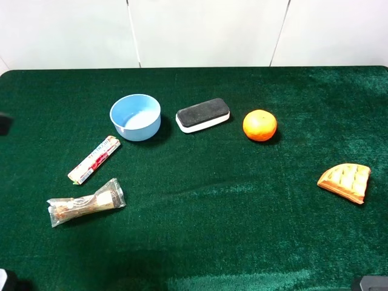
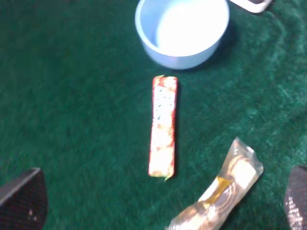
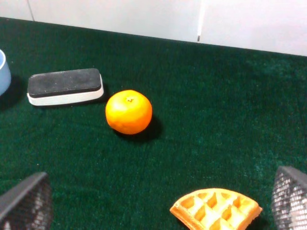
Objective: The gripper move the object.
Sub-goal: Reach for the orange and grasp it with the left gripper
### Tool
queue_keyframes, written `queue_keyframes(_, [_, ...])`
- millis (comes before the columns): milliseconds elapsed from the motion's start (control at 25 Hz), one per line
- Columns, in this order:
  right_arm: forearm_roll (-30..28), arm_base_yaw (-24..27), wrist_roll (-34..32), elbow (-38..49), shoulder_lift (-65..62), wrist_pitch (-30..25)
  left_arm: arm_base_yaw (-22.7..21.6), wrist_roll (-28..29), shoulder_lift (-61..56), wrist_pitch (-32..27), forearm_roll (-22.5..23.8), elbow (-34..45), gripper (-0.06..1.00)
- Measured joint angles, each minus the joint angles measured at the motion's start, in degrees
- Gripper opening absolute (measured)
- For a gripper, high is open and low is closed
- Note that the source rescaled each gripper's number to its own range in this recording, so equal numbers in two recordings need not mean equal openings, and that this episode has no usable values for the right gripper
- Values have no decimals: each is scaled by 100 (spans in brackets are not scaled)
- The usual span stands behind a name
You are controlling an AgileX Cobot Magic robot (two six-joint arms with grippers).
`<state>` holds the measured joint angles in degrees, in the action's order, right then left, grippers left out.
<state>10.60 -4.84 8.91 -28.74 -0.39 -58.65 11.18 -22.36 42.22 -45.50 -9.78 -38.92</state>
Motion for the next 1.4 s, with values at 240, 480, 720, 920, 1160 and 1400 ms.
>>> queue_keyframes(240, [0,0,0,0,0,0,921,-42,1307,391,90,-611,100])
queue_keyframes(480, [0,0,0,0,0,0,1593,-345,2650,515,106,-1417,100])
queue_keyframes(720, [0,0,0,0,0,0,2211,-700,3845,518,106,-2372,100])
queue_keyframes(920, [0,0,0,0,0,7,2713,-769,4763,408,106,-3170,100])
queue_keyframes(1160, [0,0,0,0,0,7,3236,-788,5698,368,93,-4001,100])
queue_keyframes(1400, [0,0,0,0,0,7,3592,-788,6523,368,39,-4674,100])
